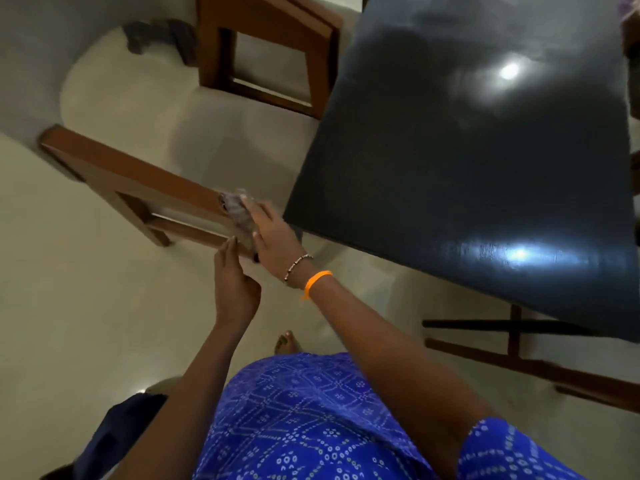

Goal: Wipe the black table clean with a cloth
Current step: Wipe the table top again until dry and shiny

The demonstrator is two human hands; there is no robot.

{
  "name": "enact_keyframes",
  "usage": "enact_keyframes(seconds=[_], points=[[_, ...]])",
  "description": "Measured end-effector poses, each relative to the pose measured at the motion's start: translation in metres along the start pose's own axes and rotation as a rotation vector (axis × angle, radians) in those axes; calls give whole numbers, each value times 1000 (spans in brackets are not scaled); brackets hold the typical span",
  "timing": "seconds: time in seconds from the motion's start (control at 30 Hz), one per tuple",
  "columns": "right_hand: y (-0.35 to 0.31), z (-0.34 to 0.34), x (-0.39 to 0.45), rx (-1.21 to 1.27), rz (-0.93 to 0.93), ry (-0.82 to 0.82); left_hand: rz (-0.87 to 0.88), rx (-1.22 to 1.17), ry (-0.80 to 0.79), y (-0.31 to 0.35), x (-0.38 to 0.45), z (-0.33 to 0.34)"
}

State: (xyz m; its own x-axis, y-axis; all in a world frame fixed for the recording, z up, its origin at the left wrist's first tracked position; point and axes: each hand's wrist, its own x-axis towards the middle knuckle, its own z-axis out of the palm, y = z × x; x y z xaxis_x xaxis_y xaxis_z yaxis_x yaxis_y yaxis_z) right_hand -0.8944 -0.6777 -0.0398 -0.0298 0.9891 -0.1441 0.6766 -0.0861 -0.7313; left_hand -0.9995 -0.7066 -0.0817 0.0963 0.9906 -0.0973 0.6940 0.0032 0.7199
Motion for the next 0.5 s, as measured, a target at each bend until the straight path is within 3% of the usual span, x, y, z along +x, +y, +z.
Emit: enact_keyframes(seconds=[0.17,0.3,0.37,0.5], points=[[15,-32,-2,-743,-253,-33,-105,-52,-18,-8,-1,1],[63,-30,0,-1117,-355,-337,-195,-95,-68,7,3,6],[72,-35,10,-1213,-385,-360,-177,-91,-72,15,9,7],[71,-32,39,-1095,-533,-354,-203,-113,-50,28,23,9]])
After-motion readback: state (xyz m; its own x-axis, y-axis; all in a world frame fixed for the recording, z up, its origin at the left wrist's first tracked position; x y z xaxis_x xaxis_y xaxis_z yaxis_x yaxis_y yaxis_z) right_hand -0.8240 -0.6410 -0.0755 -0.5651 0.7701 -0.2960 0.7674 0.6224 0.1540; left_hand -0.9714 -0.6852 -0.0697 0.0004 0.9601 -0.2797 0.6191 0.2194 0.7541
